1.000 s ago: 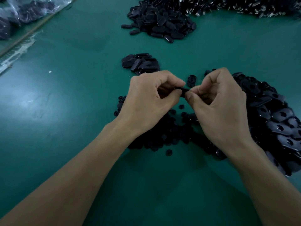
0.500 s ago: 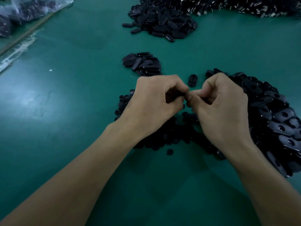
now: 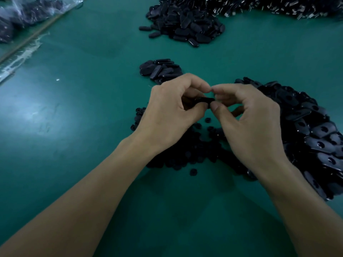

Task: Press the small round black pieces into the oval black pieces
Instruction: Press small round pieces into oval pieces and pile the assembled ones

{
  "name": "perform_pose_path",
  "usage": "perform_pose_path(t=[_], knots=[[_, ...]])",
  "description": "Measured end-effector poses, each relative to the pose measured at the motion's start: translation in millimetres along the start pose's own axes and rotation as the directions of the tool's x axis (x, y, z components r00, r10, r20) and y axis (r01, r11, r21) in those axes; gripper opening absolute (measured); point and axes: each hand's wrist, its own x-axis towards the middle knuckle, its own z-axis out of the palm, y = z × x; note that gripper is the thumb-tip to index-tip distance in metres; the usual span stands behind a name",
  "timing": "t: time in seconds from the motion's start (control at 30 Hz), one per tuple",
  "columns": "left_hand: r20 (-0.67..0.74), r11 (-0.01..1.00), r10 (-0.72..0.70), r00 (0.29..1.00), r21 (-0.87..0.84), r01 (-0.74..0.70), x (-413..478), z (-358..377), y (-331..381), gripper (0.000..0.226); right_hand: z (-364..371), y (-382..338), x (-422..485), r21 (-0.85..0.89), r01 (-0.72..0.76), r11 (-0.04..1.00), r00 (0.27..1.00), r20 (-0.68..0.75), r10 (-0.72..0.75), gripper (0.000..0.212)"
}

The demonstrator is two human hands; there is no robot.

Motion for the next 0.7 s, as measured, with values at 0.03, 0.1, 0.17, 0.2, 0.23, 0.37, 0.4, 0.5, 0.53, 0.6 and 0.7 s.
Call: perform_pose_path(t=[0.03,0.1,0.17,0.2,0.23,0.37,0.4,0.5,0.53,0.6,0.7], knots=[[0.025,0.999,-0.014,1.0,-0.043,0.015,-0.2,-0.2,1.0,0.031,-1.2,2.6,1.4,-0.01,0.007,1.0,1.0,0.004,-0.007,0.024],[0.066,0.993,-0.037,0.997,-0.11,0.044,0.2,-1.3,2.4,0.033,-3.8,6.9,4.2,0.056,-0.012,0.998,1.0,0.022,0.011,0.019],[0.083,0.988,-0.045,0.996,-0.144,0.057,0.9,-2.8,2.9,0.032,-5.9,9.0,6.4,0.159,-0.043,0.986,0.997,0.065,0.033,0.017],[0.08,0.986,-0.049,0.996,-0.157,0.061,1.3,-3.6,3.1,0.032,-6.9,9.2,7.0,0.197,-0.054,0.979,0.996,0.084,0.038,0.018],[0.071,0.983,-0.056,0.996,-0.17,0.068,1.8,-4.3,3.2,0.031,-7.6,9.2,7.4,0.224,-0.061,0.973,0.995,0.096,0.041,0.019],[0.035,0.974,-0.094,0.995,-0.205,0.099,3.7,-7.5,2.2,0.027,-8.7,9.3,7.7,0.272,-0.078,0.959,0.993,0.107,0.05,0.02],[0.037,0.973,-0.1,0.994,-0.207,0.105,3.9,-8.0,1.8,0.027,-8.6,9.1,7.5,0.278,-0.084,0.957,0.992,0.109,0.056,0.02],[0.052,0.967,-0.113,0.992,-0.224,0.122,4.0,-9.0,1.7,0.025,-8.8,8.4,7.4,0.277,-0.089,0.957,0.992,0.112,0.059,0.02],[0.056,0.965,-0.118,0.991,-0.229,0.127,3.9,-9.0,2.2,0.025,-9.2,8.2,7.3,0.274,-0.089,0.958,0.992,0.113,0.06,0.019],[0.064,0.963,-0.124,0.99,-0.234,0.136,4.1,-8.7,3.1,0.025,-10.3,8.2,7.2,0.266,-0.094,0.959,0.991,0.115,0.065,0.017],[0.076,0.959,-0.132,0.988,-0.241,0.147,4.2,-9.2,3.8,0.024,-10.9,7.8,6.5,0.254,-0.1,0.962,0.991,0.11,0.074,0.015]])
